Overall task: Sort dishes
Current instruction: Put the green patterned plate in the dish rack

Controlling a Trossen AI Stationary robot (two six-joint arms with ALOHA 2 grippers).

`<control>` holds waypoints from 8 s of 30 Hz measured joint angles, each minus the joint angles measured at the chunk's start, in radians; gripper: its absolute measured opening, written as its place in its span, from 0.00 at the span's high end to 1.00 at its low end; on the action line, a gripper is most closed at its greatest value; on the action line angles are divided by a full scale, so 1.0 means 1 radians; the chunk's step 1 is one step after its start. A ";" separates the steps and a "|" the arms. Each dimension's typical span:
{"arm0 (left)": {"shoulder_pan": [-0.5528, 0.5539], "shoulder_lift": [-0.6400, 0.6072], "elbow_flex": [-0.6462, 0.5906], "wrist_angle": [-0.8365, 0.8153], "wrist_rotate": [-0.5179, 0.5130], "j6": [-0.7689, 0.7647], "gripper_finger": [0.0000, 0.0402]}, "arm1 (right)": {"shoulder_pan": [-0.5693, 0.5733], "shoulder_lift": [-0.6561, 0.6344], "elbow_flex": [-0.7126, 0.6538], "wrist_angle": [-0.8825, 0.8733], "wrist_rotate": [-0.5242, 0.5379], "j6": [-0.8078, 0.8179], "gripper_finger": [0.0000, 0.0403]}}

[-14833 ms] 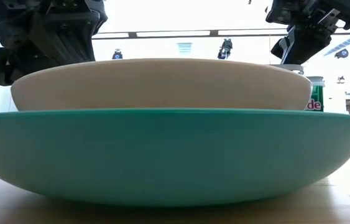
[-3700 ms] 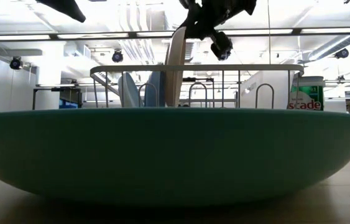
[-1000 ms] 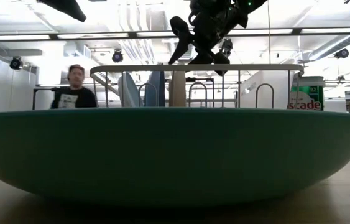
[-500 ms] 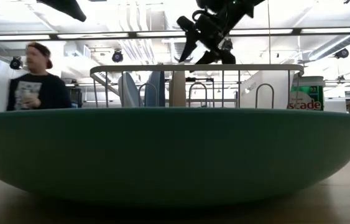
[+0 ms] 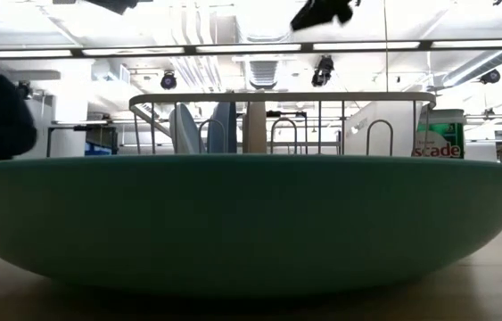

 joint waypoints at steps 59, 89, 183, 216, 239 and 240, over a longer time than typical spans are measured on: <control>0.008 0.514 0.220 0.361 0.425 0.190 0.54 | 0.811 0.117 -0.681 0.332 -0.170 1.575 0.80; 0.005 0.507 0.042 0.685 0.447 0.271 0.61 | 0.969 0.294 -0.679 0.556 0.151 2.017 0.58; -0.031 0.484 -0.006 0.755 0.429 0.104 0.61 | 0.891 0.227 -0.681 0.538 0.189 1.835 0.99; -0.008 0.533 -0.009 0.849 0.327 0.186 0.61 | 0.890 0.322 -0.680 0.586 0.205 1.855 0.62; -0.005 0.530 -0.011 0.876 0.301 0.225 0.61 | 0.854 0.360 -0.679 0.593 0.293 1.740 0.99; -0.005 0.528 -0.011 0.873 0.301 0.227 0.61 | 0.856 0.353 -0.679 0.591 0.305 1.725 0.99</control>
